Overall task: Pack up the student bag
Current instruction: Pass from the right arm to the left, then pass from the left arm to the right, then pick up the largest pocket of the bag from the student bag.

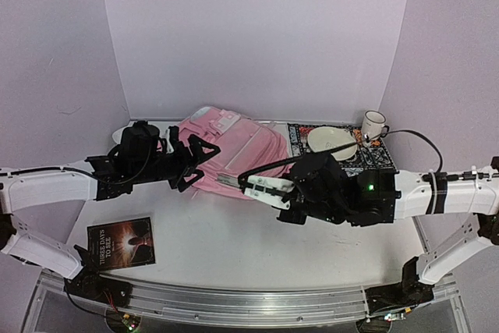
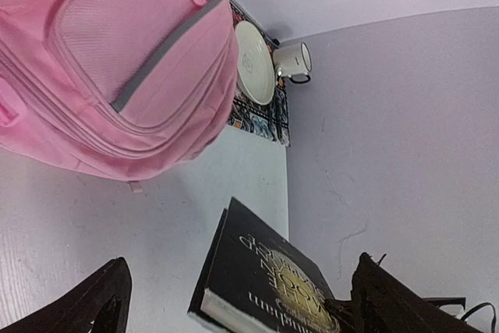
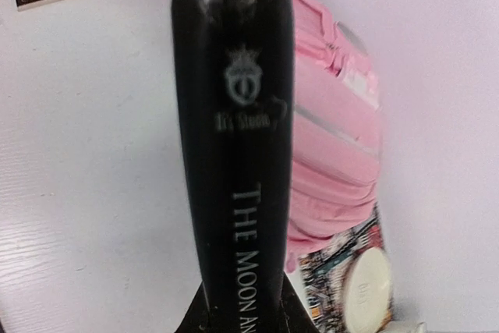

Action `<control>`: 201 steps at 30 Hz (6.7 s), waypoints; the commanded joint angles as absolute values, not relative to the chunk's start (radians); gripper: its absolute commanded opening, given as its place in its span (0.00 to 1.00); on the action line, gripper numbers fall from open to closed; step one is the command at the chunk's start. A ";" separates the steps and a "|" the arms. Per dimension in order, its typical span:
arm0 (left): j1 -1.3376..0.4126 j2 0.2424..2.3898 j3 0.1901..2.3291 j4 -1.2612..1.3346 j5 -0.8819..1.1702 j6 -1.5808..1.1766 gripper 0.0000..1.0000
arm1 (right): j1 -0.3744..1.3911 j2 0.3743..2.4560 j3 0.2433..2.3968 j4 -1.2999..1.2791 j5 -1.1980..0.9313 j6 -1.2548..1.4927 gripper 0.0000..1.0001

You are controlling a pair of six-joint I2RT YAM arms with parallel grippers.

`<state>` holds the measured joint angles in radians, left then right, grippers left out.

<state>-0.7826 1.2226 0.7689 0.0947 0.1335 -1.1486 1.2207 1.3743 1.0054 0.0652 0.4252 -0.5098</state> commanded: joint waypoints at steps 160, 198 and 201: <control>-1.040 2.160 1.647 -0.496 -0.557 -0.145 0.31 | 0.073 1.229 0.370 1.318 -0.500 1.310 0.00; -1.040 1.641 1.640 -0.517 -0.230 -0.292 0.00 | 0.528 1.289 0.501 1.252 -0.222 1.268 0.00; -1.040 1.622 1.617 -0.510 -0.232 -0.289 0.00 | 0.537 1.299 0.542 1.255 -0.222 1.264 0.00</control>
